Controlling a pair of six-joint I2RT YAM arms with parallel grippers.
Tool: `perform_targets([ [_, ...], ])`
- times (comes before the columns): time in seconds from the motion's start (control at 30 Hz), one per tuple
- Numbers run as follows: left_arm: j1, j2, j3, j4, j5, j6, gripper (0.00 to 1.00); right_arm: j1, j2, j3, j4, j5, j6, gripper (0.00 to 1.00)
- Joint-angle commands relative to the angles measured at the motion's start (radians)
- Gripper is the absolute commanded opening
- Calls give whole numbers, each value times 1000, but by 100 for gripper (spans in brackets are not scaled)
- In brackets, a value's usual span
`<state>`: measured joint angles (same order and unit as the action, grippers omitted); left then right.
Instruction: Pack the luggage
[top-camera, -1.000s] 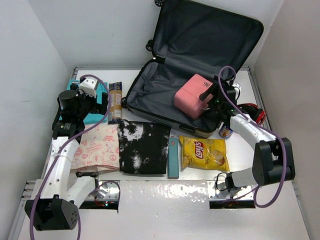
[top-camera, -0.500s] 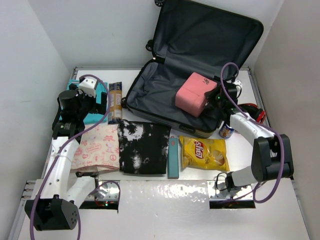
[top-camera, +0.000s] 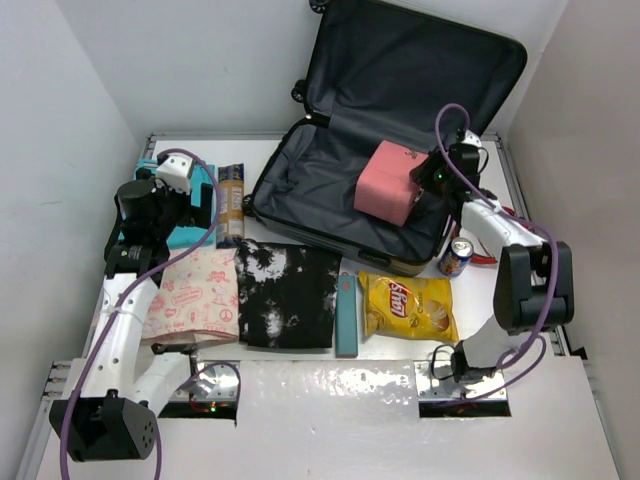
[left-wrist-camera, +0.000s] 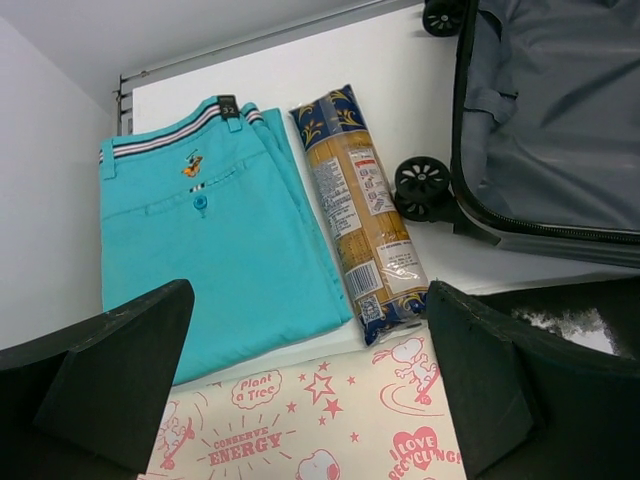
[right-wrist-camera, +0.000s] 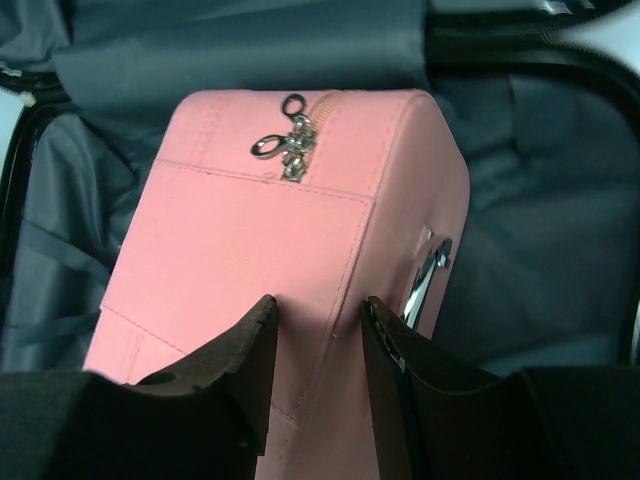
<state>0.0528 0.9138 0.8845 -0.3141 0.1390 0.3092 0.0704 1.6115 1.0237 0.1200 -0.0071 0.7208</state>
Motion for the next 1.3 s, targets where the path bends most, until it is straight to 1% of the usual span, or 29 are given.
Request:
perform_targets([
  [0.0, -7, -29, 2, 46, -16, 11, 100, 19, 60, 59, -65, -187, -136, 39],
  [0.1, -7, -32, -2, 50, -16, 11, 100, 19, 85, 87, -72, -232, -168, 39],
  [0.17, -5, -35, -4, 52, -16, 11, 100, 19, 96, 122, -140, -217, -179, 39],
  [0.23, -7, -38, -4, 53, -16, 13, 100, 22, 81, 104, -149, -215, -196, 40],
  [0.33, -7, -43, -9, 55, -16, 8, 100, 32, 24, 66, -155, -196, -215, 43],
  [0.4, -7, -44, -15, 58, -12, 7, 100, 42, -17, 52, -161, -180, -221, 51],
  [0.47, -7, -43, -16, 66, -6, 1, 100, 40, -41, 47, -180, -168, -218, 56],
  [0.5, -7, -43, -16, 67, -1, -1, 100, 40, -59, 55, -203, -144, -213, 64],
  [0.57, -7, -41, -19, 75, 5, -4, 100, 40, -74, 73, -235, -120, -213, 71],
  [0.63, -7, -43, -21, 78, 11, -5, 100, 42, -91, 111, -285, -100, -219, 77],
  [0.7, -5, -41, -24, 76, 14, -5, 100, 40, -94, 145, -327, -76, -215, 80],
  [0.73, -7, -43, -27, 78, 14, -4, 100, 42, -88, 183, -370, -74, -215, 84],
  [0.83, -7, -46, -32, 78, 16, -7, 100, 40, -68, 260, -477, -74, -209, 91],
  [1.0, -7, -53, -33, 69, 11, -5, 100, 39, -90, 315, -617, 15, -131, 95],
  [1.03, -7, -53, -35, 67, 8, -2, 100, 39, -91, 319, -641, 80, -109, 97],
  [1.07, -7, -55, -35, 66, 7, -2, 100, 35, -90, 320, -663, 106, -69, 99],
  [1.1, -7, -53, -36, 64, 5, -2, 100, 34, -85, 303, -674, 116, -57, 99],
  [1.17, -7, -53, -36, 67, 8, -7, 100, 26, -58, 276, -657, 78, -40, 99],
  [1.23, -7, -52, -33, 67, 14, -7, 100, 19, -41, 228, -581, 17, -40, 99],
  [1.27, -5, -52, -32, 66, 19, -5, 100, 14, -36, 207, -547, 12, -32, 99],
])
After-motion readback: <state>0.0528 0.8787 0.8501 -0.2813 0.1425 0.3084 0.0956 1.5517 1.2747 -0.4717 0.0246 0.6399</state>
